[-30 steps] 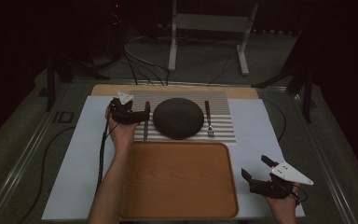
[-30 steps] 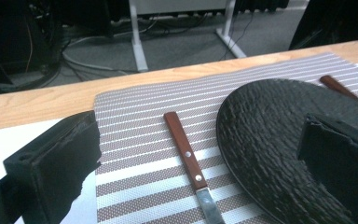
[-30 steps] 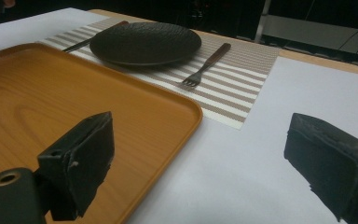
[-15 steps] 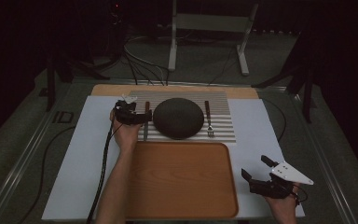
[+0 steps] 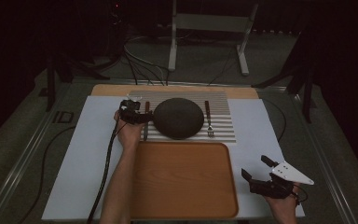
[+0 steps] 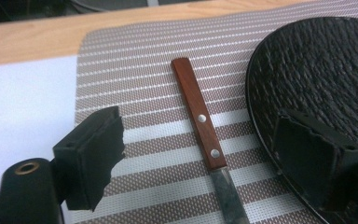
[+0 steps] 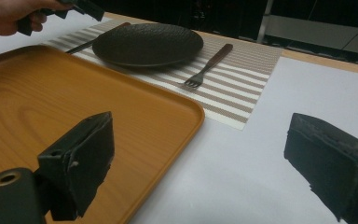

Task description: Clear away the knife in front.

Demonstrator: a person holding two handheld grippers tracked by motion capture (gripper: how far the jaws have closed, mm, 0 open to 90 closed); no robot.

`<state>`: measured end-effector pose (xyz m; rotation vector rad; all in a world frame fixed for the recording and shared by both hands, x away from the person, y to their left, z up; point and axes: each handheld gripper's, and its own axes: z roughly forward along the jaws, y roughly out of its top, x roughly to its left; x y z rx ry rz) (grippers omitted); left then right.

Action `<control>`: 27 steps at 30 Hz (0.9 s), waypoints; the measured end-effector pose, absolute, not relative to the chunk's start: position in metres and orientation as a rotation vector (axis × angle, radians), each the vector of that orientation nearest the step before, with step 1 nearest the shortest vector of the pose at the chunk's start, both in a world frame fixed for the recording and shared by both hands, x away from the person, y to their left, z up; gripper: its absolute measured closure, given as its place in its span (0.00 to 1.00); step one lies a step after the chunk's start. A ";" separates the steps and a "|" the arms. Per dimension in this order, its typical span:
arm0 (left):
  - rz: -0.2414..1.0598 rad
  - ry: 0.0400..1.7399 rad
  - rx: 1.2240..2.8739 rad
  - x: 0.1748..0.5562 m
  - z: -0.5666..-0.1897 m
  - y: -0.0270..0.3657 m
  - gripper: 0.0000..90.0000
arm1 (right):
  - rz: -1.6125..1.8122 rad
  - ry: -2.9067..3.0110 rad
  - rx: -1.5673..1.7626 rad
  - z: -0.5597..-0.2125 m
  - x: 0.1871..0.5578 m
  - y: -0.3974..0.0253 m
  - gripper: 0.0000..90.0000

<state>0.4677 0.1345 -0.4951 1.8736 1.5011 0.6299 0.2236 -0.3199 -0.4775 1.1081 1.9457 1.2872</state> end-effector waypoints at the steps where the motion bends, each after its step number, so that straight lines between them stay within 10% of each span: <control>1: 0.623 1.510 1.876 0.468 -0.497 0.134 0.20 | 1.288 1.946 1.108 -0.478 0.224 -0.320 0.09; 27: 0.502 1.560 2.034 0.480 -0.514 0.119 0.84 | 1.280 1.958 1.114 -0.479 0.225 -0.320 0.09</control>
